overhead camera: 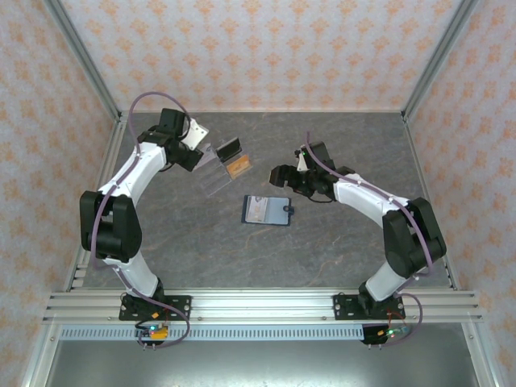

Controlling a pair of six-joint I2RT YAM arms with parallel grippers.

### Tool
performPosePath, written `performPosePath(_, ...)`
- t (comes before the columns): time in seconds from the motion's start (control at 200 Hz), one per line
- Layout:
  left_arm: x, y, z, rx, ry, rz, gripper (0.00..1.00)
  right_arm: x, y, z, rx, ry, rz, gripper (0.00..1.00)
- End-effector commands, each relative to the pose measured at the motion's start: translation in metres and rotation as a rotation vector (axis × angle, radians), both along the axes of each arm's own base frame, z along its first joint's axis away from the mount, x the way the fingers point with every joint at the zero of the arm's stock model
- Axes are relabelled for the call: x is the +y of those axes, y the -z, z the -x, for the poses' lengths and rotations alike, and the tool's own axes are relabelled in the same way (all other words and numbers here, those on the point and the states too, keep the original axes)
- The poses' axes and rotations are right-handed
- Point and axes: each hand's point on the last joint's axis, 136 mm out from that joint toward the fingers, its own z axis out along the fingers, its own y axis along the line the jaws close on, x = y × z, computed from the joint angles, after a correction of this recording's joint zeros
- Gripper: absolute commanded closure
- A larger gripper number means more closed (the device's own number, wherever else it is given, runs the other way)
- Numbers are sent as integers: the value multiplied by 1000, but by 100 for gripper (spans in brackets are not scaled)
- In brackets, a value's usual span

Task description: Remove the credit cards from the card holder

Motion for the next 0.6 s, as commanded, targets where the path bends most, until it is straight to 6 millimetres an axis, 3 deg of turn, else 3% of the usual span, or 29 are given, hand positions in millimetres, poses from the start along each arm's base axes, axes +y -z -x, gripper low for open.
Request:
performPosePath(0.0, 5, -11, -2, -4, 13, -13, 100, 2, -8, -7, -3, 10, -14, 17)
performPosePath(0.42, 1, -14, -3, 14, 62, 1, 100, 6, -5, -10, 14, 12, -28, 17)
performPosePath(0.596, -4, -3, -2, 58, 81, 23, 100, 7, -5, -11, 19, 14, -36, 17)
